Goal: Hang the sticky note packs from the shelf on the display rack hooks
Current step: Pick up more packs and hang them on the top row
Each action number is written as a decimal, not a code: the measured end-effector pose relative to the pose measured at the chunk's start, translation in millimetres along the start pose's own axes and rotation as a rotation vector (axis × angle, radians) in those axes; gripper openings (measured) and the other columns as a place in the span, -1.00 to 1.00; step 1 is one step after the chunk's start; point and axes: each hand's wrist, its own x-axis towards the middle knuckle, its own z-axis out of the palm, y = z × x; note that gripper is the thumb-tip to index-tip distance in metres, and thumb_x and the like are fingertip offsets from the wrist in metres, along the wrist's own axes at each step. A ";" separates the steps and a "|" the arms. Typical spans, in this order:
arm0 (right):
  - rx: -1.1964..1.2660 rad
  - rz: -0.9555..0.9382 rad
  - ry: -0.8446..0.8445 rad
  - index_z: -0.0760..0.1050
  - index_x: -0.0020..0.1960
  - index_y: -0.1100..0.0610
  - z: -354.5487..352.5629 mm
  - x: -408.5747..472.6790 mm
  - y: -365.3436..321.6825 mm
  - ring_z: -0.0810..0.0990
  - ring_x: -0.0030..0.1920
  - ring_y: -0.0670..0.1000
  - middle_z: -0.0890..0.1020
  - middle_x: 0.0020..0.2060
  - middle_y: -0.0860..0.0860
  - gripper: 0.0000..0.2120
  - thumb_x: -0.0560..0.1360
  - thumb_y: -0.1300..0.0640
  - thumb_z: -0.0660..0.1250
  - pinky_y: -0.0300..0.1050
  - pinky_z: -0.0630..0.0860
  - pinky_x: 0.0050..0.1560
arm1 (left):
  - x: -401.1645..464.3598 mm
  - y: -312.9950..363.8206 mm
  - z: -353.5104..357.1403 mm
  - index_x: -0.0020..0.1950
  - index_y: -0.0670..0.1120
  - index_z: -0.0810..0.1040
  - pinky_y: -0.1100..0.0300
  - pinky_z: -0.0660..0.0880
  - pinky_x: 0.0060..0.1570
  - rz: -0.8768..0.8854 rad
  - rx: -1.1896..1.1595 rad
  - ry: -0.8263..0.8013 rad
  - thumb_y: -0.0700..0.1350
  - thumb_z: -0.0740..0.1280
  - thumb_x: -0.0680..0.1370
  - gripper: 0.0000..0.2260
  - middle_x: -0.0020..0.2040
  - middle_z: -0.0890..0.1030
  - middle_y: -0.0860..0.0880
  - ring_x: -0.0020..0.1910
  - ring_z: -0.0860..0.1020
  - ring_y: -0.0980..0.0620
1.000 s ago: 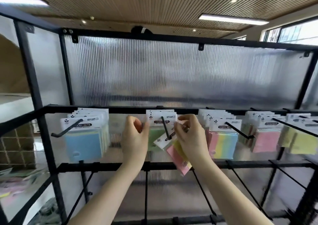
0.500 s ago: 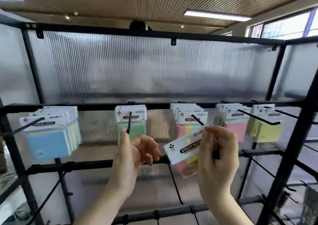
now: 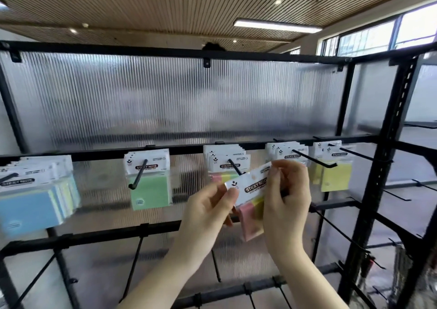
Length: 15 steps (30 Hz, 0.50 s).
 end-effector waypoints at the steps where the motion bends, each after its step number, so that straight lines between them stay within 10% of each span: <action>1: 0.004 0.008 -0.015 0.43 -0.01 0.02 0.6 1.8 -0.4 0.51 -0.19 -0.20 0.53 -0.19 -0.27 -0.82 0.58 0.30 0.21 -0.40 0.39 -0.15 | 2.9 1.1 3.0 -0.09 0.07 0.62 0.36 0.45 -0.34 0.015 0.020 0.023 0.31 0.32 0.41 -0.66 -0.34 0.56 -0.03 -0.35 0.52 0.17; 15: -0.063 0.082 -0.256 0.43 -0.06 -0.05 4.2 10.2 14.2 0.55 -0.15 -0.11 0.57 -0.19 -0.14 -0.86 0.57 0.19 0.27 -0.26 0.44 -0.12 | 24.2 -17.7 3.4 -0.21 -0.26 0.42 0.33 0.26 -0.37 0.054 0.138 0.213 0.16 0.32 0.48 -0.55 -0.41 0.31 0.04 -0.39 0.29 0.12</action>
